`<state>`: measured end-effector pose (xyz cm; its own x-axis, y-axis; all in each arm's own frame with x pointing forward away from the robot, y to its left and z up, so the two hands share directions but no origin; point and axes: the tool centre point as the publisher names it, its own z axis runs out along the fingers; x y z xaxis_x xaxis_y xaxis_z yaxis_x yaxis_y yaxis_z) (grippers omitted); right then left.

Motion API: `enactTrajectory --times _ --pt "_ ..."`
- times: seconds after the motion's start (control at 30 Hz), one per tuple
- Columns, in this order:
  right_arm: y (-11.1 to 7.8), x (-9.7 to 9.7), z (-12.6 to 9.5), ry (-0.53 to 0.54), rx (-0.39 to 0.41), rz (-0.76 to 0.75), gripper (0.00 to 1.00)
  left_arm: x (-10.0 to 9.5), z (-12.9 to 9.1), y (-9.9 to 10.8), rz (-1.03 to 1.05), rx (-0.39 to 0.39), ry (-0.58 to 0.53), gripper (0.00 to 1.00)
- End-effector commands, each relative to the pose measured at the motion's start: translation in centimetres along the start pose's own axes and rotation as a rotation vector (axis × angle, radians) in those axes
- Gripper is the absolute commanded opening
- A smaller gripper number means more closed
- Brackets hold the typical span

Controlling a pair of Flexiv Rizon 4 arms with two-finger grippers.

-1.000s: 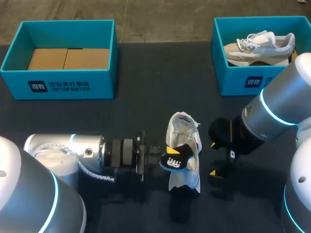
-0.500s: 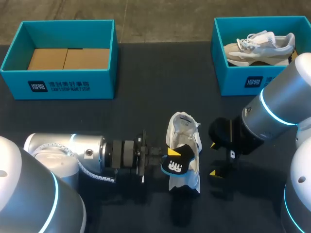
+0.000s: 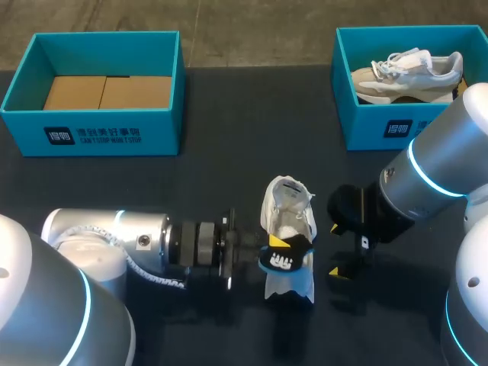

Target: Take the shoe out of the shoebox, open the shoe tongue, remove and reinsert the insole, then place the shoe into the shoebox

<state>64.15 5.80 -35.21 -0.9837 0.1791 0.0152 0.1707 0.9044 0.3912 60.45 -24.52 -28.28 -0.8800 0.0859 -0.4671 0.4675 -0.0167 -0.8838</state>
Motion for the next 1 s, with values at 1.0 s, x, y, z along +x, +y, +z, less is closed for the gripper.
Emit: enactTrajectory --times 1.0 --pt "0.04 0.09 0.17 -0.003 0.001 0.0 1.0 0.19 1.07 -0.9 0.071 0.04 0.083 0.0"
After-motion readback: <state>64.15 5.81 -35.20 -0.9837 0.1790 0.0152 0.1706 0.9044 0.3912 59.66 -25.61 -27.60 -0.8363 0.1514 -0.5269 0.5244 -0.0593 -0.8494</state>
